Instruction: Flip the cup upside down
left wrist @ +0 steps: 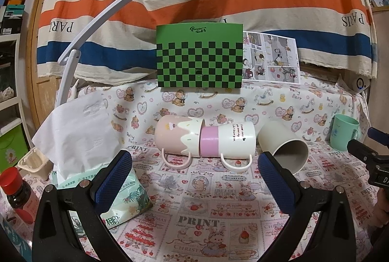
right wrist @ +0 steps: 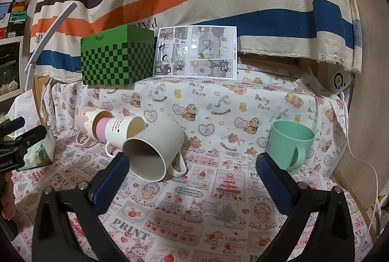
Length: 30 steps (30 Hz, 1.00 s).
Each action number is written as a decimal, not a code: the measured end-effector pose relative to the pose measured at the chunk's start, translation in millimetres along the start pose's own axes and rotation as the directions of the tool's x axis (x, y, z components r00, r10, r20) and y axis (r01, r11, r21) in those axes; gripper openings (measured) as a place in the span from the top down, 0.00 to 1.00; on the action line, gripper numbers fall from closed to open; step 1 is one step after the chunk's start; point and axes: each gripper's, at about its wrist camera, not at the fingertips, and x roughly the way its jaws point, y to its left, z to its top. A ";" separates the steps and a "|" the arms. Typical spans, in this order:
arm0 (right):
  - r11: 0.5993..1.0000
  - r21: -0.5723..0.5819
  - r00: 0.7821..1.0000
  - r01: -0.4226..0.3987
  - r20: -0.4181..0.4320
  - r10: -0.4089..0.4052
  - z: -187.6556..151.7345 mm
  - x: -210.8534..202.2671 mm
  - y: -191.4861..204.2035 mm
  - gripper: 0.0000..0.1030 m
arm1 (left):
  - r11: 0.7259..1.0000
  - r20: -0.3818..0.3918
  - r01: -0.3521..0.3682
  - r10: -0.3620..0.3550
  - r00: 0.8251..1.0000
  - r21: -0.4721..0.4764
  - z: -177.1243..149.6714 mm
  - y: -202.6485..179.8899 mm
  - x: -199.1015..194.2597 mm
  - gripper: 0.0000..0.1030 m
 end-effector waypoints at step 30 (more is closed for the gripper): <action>1.000 0.001 1.000 -0.012 -0.001 0.012 -0.3 0.4 0.4 0.00 | 1.000 0.001 -0.006 0.006 1.000 -0.003 -0.4 3.1 -0.9 0.00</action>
